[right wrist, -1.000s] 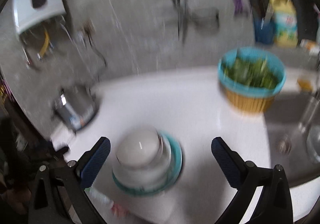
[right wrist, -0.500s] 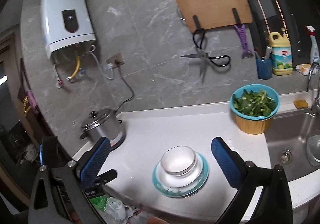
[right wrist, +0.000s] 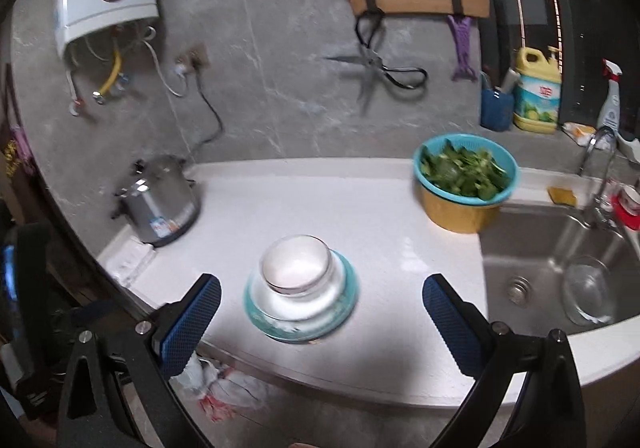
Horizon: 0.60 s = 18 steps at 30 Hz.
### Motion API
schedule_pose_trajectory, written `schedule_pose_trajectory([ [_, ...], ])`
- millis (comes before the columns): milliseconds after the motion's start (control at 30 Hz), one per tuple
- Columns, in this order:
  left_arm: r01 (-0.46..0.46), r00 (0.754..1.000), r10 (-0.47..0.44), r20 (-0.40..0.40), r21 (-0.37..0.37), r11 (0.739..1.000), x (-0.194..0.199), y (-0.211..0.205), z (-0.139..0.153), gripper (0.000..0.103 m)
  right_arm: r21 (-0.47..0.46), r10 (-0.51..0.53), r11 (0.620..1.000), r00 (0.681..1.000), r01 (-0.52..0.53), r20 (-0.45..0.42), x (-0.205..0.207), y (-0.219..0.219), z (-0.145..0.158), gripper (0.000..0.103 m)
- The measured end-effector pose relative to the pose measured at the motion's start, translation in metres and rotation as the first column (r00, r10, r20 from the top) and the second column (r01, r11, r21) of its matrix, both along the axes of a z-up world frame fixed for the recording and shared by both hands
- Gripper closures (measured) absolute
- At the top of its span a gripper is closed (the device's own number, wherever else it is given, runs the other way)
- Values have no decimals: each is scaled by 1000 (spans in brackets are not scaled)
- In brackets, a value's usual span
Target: Organize plates and bowls
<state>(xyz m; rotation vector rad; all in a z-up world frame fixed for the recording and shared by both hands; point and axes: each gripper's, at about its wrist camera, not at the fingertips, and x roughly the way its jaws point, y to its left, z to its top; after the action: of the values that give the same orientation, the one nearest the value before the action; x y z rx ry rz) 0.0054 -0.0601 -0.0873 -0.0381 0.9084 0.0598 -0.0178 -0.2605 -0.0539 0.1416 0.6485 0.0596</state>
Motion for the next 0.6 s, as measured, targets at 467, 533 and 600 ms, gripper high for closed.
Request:
schedule_pose_trajectory([
  [467,-22,1000,22,-14,5,1000,-1,-7,2,0,-124,-44,992,993,30,-113,8,-2,-17,0],
  [533,-28,999,28,-16,5,1000,-1,-6,1,0,-118,-49,992,992,35,-118,9,-5,-18,0],
  [600,-27,999,27,-17,4,1000,0,-5,2,0,-115,-55,992,990,40,-127,11,-7,-19,0],
])
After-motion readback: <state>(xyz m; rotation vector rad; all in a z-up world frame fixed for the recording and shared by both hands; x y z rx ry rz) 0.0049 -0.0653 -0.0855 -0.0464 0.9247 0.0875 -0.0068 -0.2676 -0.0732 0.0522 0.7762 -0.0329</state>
